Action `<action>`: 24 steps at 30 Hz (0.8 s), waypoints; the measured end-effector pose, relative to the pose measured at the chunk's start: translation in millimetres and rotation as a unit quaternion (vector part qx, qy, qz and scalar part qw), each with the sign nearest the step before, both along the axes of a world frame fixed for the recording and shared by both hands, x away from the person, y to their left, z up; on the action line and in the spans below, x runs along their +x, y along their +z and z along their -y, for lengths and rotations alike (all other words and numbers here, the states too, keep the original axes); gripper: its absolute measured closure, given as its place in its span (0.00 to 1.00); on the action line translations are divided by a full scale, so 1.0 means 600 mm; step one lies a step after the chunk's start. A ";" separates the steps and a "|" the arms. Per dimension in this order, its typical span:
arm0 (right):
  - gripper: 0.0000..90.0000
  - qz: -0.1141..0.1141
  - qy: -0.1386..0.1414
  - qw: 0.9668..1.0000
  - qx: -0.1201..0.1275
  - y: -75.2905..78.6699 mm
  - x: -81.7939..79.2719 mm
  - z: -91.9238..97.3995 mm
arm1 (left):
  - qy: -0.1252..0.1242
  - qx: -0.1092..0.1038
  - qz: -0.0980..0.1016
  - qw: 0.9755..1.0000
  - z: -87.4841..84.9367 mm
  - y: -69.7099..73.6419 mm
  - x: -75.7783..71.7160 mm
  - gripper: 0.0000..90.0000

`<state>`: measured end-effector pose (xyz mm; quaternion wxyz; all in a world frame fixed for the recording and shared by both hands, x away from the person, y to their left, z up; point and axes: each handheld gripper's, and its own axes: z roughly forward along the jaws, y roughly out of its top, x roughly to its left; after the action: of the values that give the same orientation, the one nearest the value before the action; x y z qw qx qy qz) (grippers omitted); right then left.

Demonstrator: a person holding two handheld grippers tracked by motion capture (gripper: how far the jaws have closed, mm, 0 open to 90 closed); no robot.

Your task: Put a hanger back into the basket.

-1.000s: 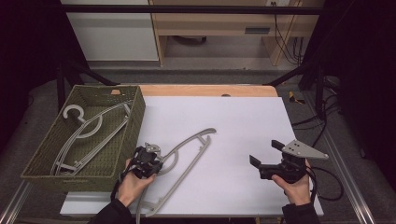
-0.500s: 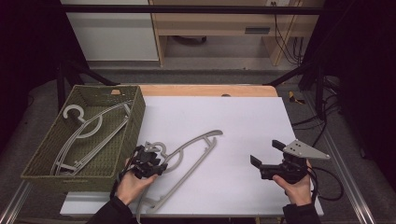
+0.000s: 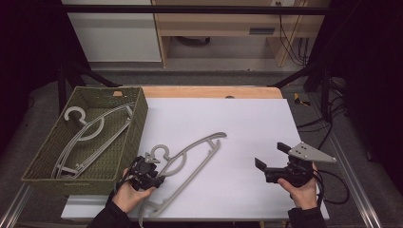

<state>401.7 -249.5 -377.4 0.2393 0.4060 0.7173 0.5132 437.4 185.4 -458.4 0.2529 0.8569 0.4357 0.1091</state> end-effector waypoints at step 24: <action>0.03 -0.003 0.003 1.000 -0.001 -0.001 0.001 -0.005 | 0.012 0.008 -0.002 1.000 0.004 0.002 -0.002 0.90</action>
<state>402.0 -246.6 -378.2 0.2363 0.4051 0.7195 0.5122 436.4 182.9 -457.0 0.2441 0.8538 0.4455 0.1141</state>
